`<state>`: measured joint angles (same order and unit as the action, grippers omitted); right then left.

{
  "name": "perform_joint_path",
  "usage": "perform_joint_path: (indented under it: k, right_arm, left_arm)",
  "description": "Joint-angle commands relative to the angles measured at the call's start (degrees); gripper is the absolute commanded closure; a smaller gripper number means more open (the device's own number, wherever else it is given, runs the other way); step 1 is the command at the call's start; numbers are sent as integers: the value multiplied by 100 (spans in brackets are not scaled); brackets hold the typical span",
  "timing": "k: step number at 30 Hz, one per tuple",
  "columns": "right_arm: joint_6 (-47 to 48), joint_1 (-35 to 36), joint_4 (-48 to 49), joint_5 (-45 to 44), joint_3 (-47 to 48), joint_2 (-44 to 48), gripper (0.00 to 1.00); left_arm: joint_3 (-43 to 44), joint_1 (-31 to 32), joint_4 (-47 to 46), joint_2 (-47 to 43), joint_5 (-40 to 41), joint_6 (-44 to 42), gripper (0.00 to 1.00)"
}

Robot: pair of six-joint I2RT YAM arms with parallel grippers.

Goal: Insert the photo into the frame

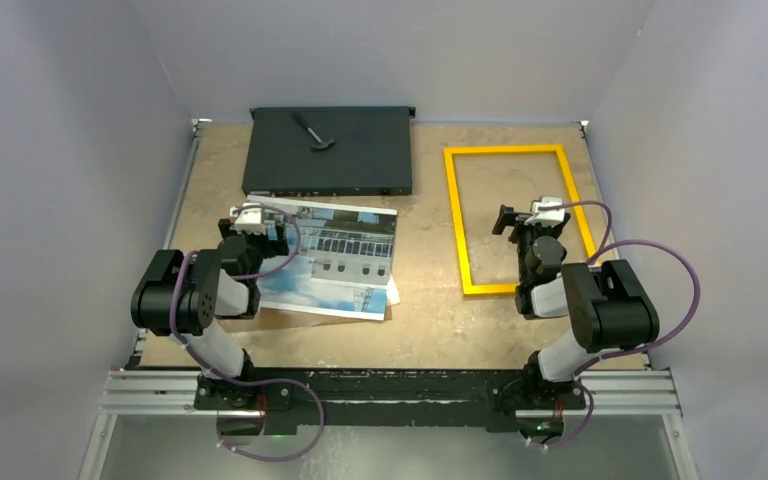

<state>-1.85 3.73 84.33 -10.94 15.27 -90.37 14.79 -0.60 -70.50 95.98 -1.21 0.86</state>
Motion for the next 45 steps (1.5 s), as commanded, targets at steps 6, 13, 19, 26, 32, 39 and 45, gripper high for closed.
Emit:
perform_joint_path:
  k: [6, 13, 19, 26, 32, 39, 45]
  right_arm:
    - [106, -12, 312, 32, 37, 55, 1]
    - [-32, -56, -140, -457, 270, 313, 1]
    - [-741, -56, -4335, -204, 2464, 737, 1]
    - [-3306, -789, -5421, 1969, 3491, 244, 1]
    - [-1976, 407, -7593, 357, 5227, -713, 1]
    - [-2152, 581, -7756, 596, 5215, -976, 1]
    - [-2044, 579, -7105, 1069, 4840, -588, 1]
  left_arm:
    - [103, 25, -155, -108, 29, -8, 0]
    - [100, 23, -207, -144, -107, -5, 0]
    - [2216, -31, 4138, -740, -213, -348, 0]
    - [3235, -337, 5743, -1567, -414, -135, 0]
    - [4373, -528, 6995, -1514, -541, 334, 0]
    - [5206, -904, 7873, -1246, -847, 643, 1]
    - [5385, -1051, 8073, -1200, -866, 645, 1]
